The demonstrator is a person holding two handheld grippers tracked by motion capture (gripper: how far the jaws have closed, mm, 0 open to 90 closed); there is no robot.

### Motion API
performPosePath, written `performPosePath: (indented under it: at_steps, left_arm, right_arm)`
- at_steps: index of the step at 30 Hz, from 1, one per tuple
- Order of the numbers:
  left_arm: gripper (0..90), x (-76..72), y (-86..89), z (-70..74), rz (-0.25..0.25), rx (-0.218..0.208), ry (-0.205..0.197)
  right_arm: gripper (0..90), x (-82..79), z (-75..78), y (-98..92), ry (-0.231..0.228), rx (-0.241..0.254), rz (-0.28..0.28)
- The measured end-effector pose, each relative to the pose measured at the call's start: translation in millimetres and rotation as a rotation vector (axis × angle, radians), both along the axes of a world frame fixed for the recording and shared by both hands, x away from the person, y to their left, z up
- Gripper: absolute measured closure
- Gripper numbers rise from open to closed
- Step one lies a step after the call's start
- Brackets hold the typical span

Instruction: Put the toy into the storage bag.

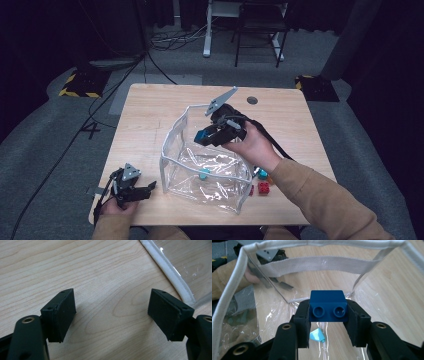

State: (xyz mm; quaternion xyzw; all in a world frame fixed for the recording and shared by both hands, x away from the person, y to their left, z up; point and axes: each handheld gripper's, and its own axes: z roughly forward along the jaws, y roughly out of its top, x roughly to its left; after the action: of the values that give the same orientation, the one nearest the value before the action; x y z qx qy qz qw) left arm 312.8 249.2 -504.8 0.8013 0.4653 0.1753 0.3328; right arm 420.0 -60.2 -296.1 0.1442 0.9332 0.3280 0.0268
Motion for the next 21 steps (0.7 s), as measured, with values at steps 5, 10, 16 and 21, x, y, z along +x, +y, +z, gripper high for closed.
performPosePath:
  at_steps: [5, 10, 16, 21]
  left_arm:
    - [22.8, 0.0, 0.0, 0.0, 0.0, 0.0, 0.0]
    - [22.7, 0.0, 0.0, 0.0, 0.0, 0.0, 0.0]
    - [22.7, 0.0, 0.1, 0.0, -0.001, 0.001, 0.0]
    - [22.7, 0.0, 0.0, 0.0, 0.0, 0.0, 0.0]
  right_arm:
    - [58.8, -3.0, -8.6, 6.2, 0.012, -0.034, 0.014]
    - [58.8, -5.4, -14.4, 9.5, 0.03, -0.072, 0.018]
    - [58.8, -8.5, -18.7, 11.7, 0.056, -0.097, 0.035]
    - [58.5, -11.5, -22.8, 13.6, 0.078, -0.119, 0.054]
